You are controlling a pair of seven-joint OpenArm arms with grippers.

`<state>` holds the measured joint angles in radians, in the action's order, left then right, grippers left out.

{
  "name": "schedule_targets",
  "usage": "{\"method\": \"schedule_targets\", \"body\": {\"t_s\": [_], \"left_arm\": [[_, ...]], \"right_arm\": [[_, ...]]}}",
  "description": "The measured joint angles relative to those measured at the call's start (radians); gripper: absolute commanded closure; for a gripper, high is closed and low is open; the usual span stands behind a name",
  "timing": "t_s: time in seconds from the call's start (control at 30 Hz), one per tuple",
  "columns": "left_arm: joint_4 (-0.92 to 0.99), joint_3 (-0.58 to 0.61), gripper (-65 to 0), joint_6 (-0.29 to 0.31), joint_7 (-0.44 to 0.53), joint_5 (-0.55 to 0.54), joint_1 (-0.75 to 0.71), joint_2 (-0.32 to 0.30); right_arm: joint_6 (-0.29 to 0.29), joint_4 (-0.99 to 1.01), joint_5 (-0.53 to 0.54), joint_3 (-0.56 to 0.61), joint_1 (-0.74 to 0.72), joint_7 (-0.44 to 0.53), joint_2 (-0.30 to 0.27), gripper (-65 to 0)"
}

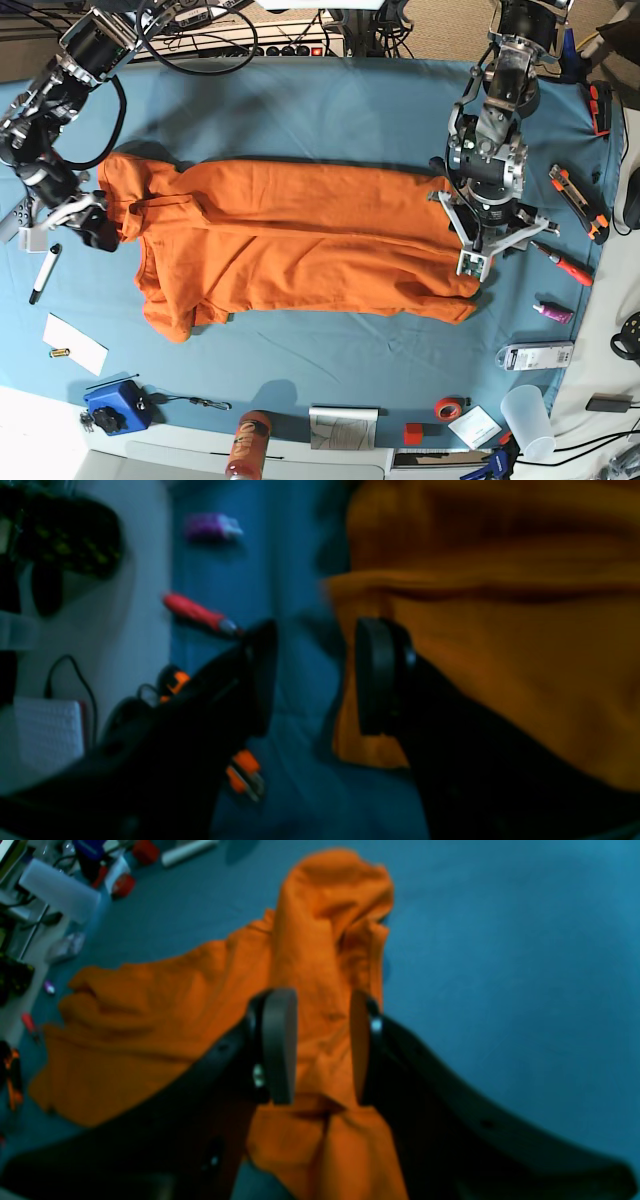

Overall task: Layout the t-shirt on the table in an organized manner, then fold the t-shirt properly
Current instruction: 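Lower the shirt flat and release it with both grippers, then move the left gripper to the shirt corner and grasp it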

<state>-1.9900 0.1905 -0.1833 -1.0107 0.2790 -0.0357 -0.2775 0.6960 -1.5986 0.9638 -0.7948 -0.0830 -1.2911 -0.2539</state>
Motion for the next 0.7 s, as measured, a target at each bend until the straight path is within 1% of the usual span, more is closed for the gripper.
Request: {"method": "schedule_targets", "body": {"t_s": [0.07,0.2,0.3,0.37,0.43,0.57,0.63,0.7], "left_arm": [[-0.044,-0.001,-26.4,-0.001,0.005,0.000,-0.014,0.000],[-0.051,-0.001,-26.4,0.000,-0.008,0.000,-0.070,0.000],[-0.051,-0.001,-26.4,0.000,-0.029,0.025,-0.123,0.000],[-0.051,-0.001,-26.4,0.000,-0.037,0.055,-0.164,0.000],[-0.051,-0.001,-26.4,0.000,-0.037,0.060,-0.205,0.000],[-0.052,-0.001,-26.4,0.000,-0.037,0.060,-0.265,0.000],[-0.052,-0.001,-26.4,0.000,-0.037,0.061,-0.279,0.000],[-0.052,-0.001,-26.4,0.000,-0.032,0.060,-0.287,0.000]], "right_arm": [[0.000,-0.050,0.012,-0.058,0.000,-0.005,-0.001,-18.8],[0.001,-0.109,0.014,-0.170,0.000,-0.032,-0.003,-18.8],[0.001,-0.113,0.015,-0.226,0.045,-0.061,-0.018,-18.8],[0.000,-0.112,0.005,-0.232,0.116,-0.071,-0.035,-18.9],[0.001,-0.113,0.005,-0.232,0.199,-0.074,-0.044,-19.0],[0.001,-0.111,0.008,-0.229,0.316,-0.077,-0.044,-19.0],[0.001,-0.111,0.008,-0.229,0.346,-0.057,-0.039,-19.0],[0.001,-0.108,0.008,-0.231,0.349,-0.013,-0.013,-19.0]]}}
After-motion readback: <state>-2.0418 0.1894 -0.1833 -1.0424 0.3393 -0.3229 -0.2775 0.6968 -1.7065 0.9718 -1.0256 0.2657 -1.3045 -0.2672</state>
